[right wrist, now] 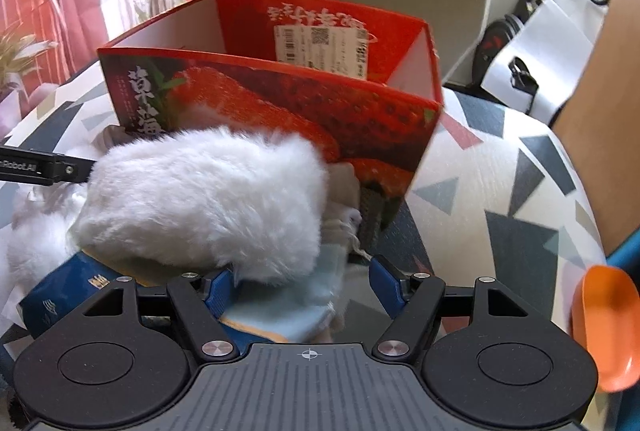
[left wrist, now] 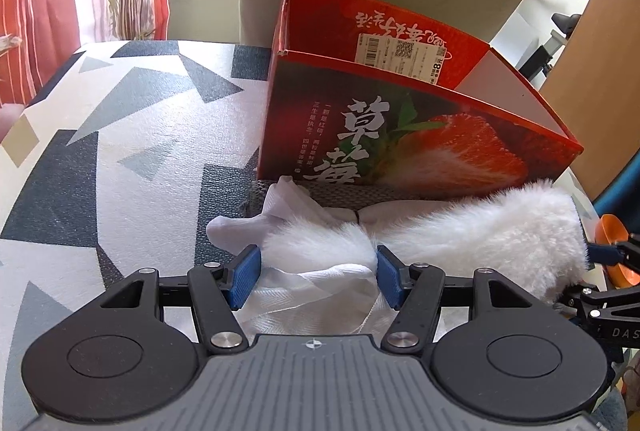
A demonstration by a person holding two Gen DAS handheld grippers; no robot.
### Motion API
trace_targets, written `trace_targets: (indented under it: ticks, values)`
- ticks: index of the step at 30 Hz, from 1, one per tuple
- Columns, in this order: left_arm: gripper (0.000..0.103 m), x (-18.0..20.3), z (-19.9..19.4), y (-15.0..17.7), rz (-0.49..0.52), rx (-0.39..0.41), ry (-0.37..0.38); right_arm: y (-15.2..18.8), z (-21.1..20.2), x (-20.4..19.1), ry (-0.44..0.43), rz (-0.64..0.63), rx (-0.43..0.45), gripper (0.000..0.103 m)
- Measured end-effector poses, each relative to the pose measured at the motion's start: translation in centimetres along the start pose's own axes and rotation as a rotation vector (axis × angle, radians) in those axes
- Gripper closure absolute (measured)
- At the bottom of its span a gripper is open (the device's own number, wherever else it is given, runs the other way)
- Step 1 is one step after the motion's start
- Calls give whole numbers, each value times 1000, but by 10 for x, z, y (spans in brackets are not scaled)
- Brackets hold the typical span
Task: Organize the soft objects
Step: 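Grasp one end of the white fluffy fur with the right gripper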
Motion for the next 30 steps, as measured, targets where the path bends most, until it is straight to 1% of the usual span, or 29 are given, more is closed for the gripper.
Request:
trace_targets:
  ticks: [3,7,9,11,12,18,19,20,23,27,30]
  values:
    - [38,-1,3,0,1,-6,6,-9,-2,-7,-7,-10,38,37]
    - [38,-3,5,0,1,-6,16,-22,-7,-8,-34,22,100,40]
    - [38,-3,7,0,1,-7,22,-27,-7,-8,-36,34,121,46]
    - [38,-3,8,0,3,-8,28,-29,-2,-10,-30,30,126,67]
    - [38,-3,9,0,5,-8,30,-29,0,-10,-28,32,123,69]
    - [38,-6,11,0,6,-4,49,-29,17,-10,-34,72,111,70]
    - [38,-6,10,0,5,0,51,-29,18,-9,-37,81,106,74]
    - [38,-7,8,-1,3,9,53,-30,18,-8,-52,97,99,83]
    - [40,-9,-1,-5,-2,51,61,-34,12,-9,-88,135,104,90]
    - [39,-8,-14,-12,-5,104,102,-42,2,-11,-119,169,112,91]
    - [36,3,-27,-17,31,146,142,-48,-3,-17,-123,161,112,91]
Point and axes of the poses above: each gripper's, at about its wrist camera, not at the fingertips, and z roughly the way its jaws point, x to its right, y to its underside, the point moved 2 cm from there along z, roughly the way its jaws point, and after that the axes turned 11 degrees about z, right-handed, at the moved point
